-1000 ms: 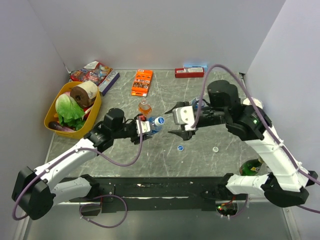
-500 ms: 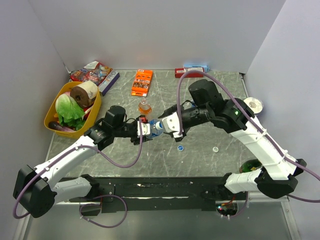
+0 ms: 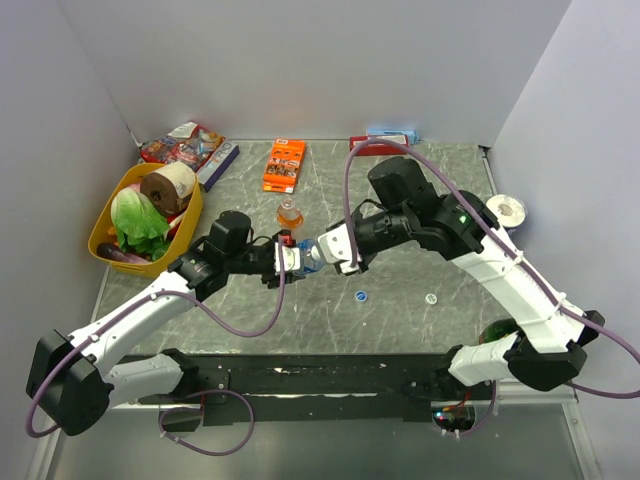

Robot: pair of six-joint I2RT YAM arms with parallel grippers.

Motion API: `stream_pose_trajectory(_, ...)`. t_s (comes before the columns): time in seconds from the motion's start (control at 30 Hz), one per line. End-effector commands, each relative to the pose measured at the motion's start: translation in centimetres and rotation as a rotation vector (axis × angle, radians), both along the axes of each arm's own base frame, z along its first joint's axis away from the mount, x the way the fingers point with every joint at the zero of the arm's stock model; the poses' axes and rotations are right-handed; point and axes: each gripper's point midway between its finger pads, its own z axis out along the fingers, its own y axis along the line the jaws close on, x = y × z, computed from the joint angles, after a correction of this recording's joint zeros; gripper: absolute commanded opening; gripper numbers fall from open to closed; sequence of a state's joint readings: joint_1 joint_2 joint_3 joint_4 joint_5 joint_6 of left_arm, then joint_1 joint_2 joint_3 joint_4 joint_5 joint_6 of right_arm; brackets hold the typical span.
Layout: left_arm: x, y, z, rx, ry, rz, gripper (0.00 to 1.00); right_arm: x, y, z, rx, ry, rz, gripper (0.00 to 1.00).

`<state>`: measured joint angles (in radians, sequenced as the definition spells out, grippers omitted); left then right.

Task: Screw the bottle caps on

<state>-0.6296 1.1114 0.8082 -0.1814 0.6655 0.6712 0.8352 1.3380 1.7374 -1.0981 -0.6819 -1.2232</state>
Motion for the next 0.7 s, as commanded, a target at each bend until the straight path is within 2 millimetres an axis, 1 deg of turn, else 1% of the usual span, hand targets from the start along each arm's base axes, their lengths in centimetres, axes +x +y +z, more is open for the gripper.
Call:
stream_pose_trajectory(0.0,1.9,-1.0,3.6,-0.082,-0.103,0.024,0.01,-0.2,1.1,1.8,0.061,0.062,-0.030,0.22)
stream_pose_trajectory(0.03,2.2,-1.1,3.8,-0.099,-0.078,0.053,0.01,0.3,1.2,1.9,0.070,0.084,-0.070,0.17)
stream_pose_trajectory(0.07,2.5,-1.1,4.0,-0.113,-0.072,0.074,0.01,1.1,1.8,2.6,0.104,0.090,-0.101,0.10)
stream_pose_trajectory(0.1,2.9,-0.9,3.9,-0.124,-0.037,0.128,0.01,1.5,2.0,2.4,0.109,0.162,-0.164,0.05)
stream_pose_trajectory(0.13,3.8,-1.2,5.6,-0.187,-0.077,0.165,0.01,2.2,2.1,2.4,0.116,0.181,-0.222,0.00)
stream_pose_trajectory(0.17,4.2,-1.2,6.1,-0.217,-0.078,0.204,0.01,3.2,2.6,2.4,0.136,0.209,-0.269,0.00)
stream_pose_trajectory(0.2,4.3,-1.5,6.4,-0.257,-0.054,0.256,0.01,3.5,2.6,2.3,0.141,0.299,-0.334,0.00)
stream_pose_trajectory(0.23,6.0,-0.8,8.4,-0.322,-0.126,0.380,0.01,3.8,2.7,2.4,0.143,0.346,-0.369,0.00)
stream_pose_trajectory(0.27,6.7,-0.3,9.5,-0.365,-0.163,0.467,0.01,4.4,3.0,1.2,0.113,0.451,-0.447,0.00)
stream_pose_trajectory(0.3,6.1,-0.9,9.7,-0.394,-0.178,0.499,0.01,4.7,3.1,1.9,0.127,0.488,-0.480,0.00)
stream_pose_trajectory(0.33,7.0,0.0,11.3,-0.456,-0.229,0.593,0.01,5.6,2.9,1.9,0.130,0.538,-0.532,0.00)
stream_pose_trajectory(0.37,6.9,-0.1,11.8,-0.477,-0.238,0.615,0.01,6.2,3.1,1.2,0.118,0.598,-0.573,0.00)
stream_pose_trajectory(0.4,6.7,-0.8,11.7,-0.481,-0.232,0.615,0.01,6.3,3.1,1.6,0.130,0.684,-0.624,0.00)
stream_pose_trajectory(0.47,7.0,-1.1,11.8,-0.485,-0.233,0.653,0.01,6.7,3.0,1.5,0.137,0.747,-0.683,0.00)
stream_pose_trajectory(0.5,7.3,-1.7,11.4,-0.477,-0.217,0.656,0.01,6.8,3.0,1.6,0.146,0.754,-0.690,0.00)
stream_pose_trajectory(0.6,7.7,-2.0,11.2,-0.480,-0.182,0.681,0.01,6.7,3.0,2.4,0.160,0.772,-0.701,0.00)
stream_pose_trajectory(0.67,7.7,-2.1,11.0,-0.473,-0.175,0.676,0.01,6.9,2.8,3.0,0.177,0.764,-0.722,0.00)
